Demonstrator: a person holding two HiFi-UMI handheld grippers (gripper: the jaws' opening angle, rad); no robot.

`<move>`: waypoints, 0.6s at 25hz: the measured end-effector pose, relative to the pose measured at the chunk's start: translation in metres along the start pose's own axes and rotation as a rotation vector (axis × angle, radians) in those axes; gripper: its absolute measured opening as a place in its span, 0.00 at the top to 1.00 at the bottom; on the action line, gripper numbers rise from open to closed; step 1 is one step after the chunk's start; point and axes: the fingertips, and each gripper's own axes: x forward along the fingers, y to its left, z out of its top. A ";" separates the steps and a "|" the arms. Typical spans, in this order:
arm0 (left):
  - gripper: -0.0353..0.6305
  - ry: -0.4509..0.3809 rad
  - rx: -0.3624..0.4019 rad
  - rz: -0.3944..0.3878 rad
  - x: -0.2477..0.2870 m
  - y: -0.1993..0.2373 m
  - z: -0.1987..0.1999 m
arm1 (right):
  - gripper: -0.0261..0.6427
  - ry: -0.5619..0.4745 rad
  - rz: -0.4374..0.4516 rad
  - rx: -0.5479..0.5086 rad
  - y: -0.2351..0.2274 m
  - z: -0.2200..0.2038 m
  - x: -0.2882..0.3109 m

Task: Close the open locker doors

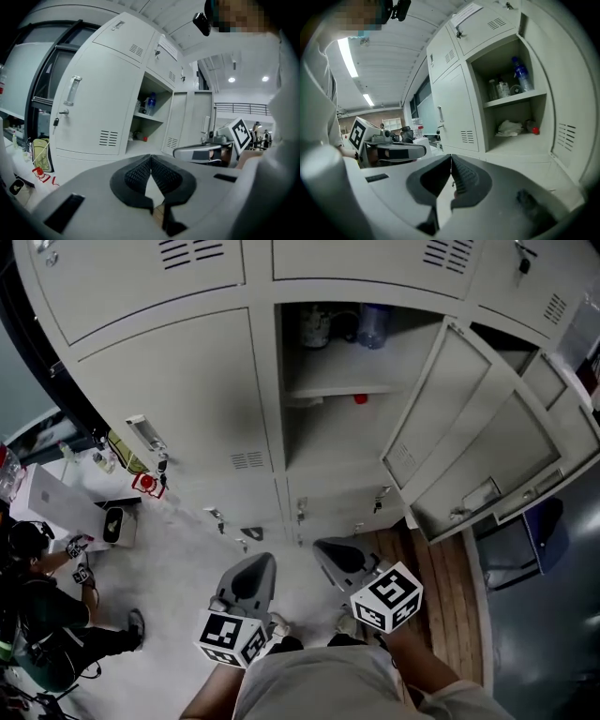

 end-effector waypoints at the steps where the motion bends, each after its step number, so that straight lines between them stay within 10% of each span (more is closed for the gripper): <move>1: 0.92 -0.003 0.001 -0.004 0.006 -0.010 0.000 | 0.92 -0.003 -0.005 0.001 -0.006 0.000 -0.010; 15: 0.92 0.036 0.032 -0.132 0.088 -0.138 -0.012 | 0.92 -0.022 -0.119 0.054 -0.089 -0.026 -0.141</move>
